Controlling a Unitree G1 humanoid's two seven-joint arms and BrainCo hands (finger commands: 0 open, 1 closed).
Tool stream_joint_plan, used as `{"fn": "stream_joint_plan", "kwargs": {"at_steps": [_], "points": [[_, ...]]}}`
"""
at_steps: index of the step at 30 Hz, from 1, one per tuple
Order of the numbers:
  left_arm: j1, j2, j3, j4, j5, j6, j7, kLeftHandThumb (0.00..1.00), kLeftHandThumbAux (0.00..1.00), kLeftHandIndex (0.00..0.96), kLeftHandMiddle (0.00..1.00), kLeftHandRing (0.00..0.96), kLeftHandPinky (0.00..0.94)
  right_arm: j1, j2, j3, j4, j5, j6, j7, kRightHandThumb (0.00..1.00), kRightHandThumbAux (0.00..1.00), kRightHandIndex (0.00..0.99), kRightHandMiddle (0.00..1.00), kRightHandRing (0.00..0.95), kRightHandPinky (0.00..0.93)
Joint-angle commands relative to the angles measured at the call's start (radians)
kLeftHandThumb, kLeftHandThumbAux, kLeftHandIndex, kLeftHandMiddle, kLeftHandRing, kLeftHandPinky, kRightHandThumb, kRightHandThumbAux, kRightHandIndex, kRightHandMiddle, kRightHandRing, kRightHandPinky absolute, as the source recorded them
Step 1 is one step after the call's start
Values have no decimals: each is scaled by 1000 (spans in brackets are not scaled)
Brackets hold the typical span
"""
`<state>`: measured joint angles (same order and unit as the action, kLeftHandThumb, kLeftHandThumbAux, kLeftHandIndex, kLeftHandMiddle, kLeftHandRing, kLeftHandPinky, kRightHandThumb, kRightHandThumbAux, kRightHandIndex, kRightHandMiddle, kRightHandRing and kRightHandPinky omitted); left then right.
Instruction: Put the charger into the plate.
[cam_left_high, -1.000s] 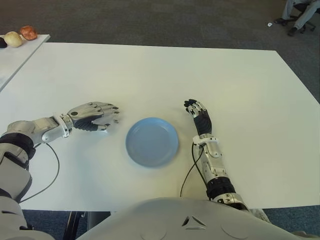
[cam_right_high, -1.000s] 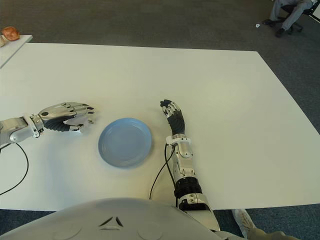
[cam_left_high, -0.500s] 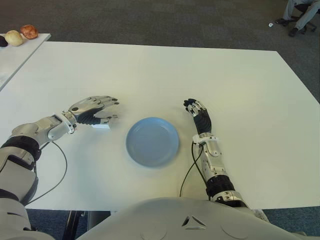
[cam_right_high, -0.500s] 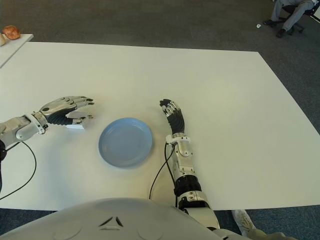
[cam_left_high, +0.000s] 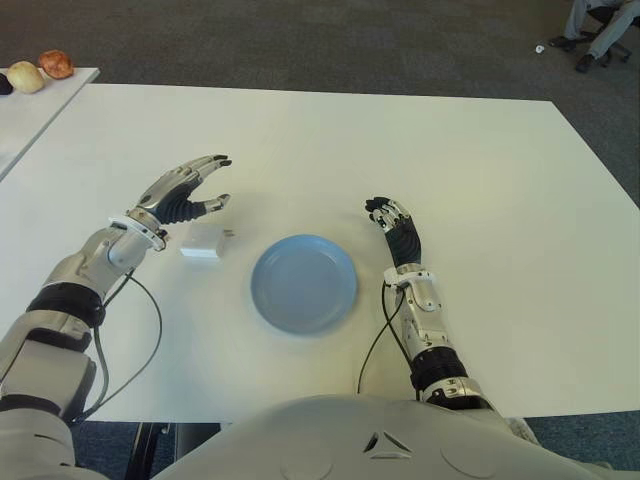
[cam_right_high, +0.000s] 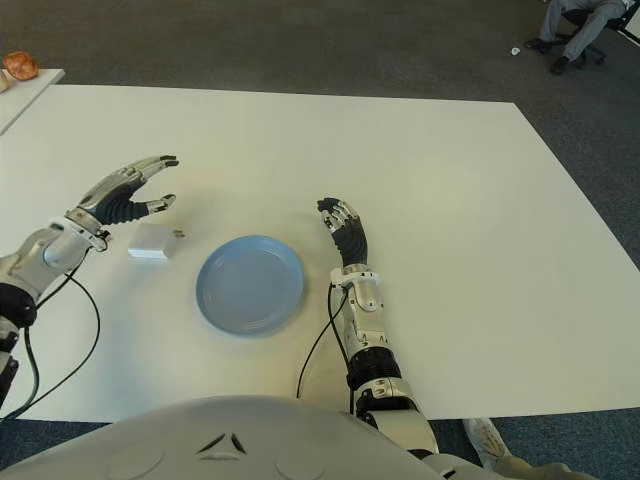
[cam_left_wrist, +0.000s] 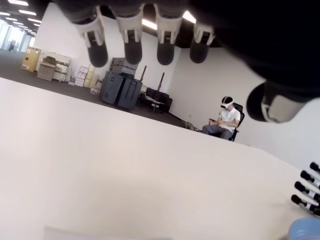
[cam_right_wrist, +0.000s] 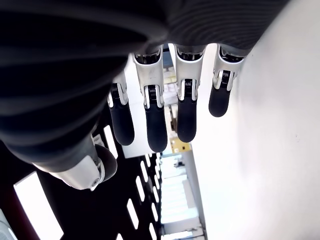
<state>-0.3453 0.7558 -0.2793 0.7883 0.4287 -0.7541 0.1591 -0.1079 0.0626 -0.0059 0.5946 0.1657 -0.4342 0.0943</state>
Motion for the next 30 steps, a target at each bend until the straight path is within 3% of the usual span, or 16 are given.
{"fn": "stream_joint_plan", "kwargs": {"at_steps": [1,15,22,24,27,30], "points": [[34,-14,35,-38,-20,33,-43,130,356,0,0,0,0,59,56,-9,86,3,41,-10,0,678,298,328,259,203],[110,-38,129,-148,-33,130,-46,131,375,0,0,0,0,58,55,-8,91,2,42,-12,0,668,290,321,254,200],[198,-58,206,-301,-51,245,-43,145,397,0,0,0,0,61,54,-7,87,5,45,-7,0,670,294,325,260,205],[256,-68,238,-390,-62,298,-48,145,404,0,0,0,0,62,54,-7,86,5,45,-5,0,671,294,325,260,204],[415,-122,300,-605,-28,434,-4,148,419,0,0,0,3,64,51,-6,86,6,43,-1,0,662,288,320,256,190],[495,-173,325,-721,29,537,35,154,432,0,0,0,22,65,50,-6,87,7,41,4,0,656,282,315,252,186]]}}
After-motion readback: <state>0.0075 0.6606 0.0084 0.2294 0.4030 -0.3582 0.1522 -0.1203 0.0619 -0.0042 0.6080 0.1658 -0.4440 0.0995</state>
